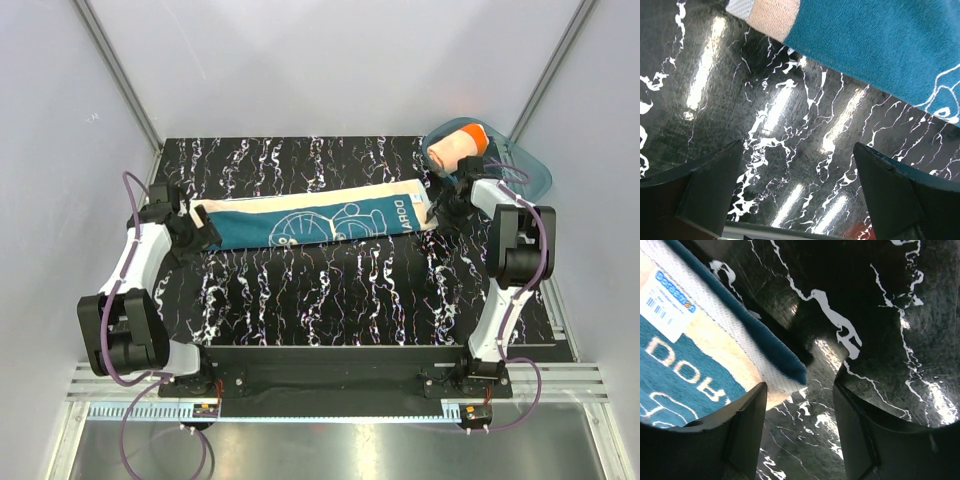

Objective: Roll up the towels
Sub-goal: Fold the towel

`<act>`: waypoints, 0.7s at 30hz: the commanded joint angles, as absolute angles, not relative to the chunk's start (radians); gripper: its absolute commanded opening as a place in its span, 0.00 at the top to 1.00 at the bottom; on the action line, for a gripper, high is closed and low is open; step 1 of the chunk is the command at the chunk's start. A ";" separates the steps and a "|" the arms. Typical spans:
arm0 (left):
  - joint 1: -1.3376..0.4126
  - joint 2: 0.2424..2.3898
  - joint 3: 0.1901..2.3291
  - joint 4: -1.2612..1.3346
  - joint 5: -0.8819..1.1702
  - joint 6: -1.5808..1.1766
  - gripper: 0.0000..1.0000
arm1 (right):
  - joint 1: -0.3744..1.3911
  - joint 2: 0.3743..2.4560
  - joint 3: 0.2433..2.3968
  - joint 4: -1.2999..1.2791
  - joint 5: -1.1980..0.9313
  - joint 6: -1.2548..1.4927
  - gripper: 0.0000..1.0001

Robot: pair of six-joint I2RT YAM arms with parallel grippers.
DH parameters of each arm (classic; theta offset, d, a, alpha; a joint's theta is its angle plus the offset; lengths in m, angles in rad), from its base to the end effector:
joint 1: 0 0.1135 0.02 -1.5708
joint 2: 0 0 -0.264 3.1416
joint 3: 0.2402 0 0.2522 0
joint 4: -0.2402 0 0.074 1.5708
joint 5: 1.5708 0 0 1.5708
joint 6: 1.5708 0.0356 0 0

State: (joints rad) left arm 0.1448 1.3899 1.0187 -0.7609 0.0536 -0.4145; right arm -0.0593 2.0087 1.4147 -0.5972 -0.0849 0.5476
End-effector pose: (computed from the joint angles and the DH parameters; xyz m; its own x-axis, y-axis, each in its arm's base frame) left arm 0.2665 0.0369 0.2411 -0.7710 -0.5188 -0.3693 -0.4720 0.8548 -0.2155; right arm 0.4086 -0.0212 0.1635 -0.7772 0.5658 -0.2754 0.5064 0.8221 0.2602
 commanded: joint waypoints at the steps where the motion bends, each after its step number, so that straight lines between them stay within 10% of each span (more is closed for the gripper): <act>1: 0.143 1.379 1.025 -0.716 0.080 -0.399 0.01 | -0.063 2.037 1.463 -0.572 -0.038 0.561 0.38; 17: 0.127 1.374 1.023 -0.719 0.080 -0.388 0.01 | -0.063 2.048 1.477 -0.552 -0.043 0.563 1.00; 21: 0.100 1.339 1.017 -0.736 0.078 -0.383 0.01 | -0.067 1.974 1.463 -0.587 0.018 0.534 1.00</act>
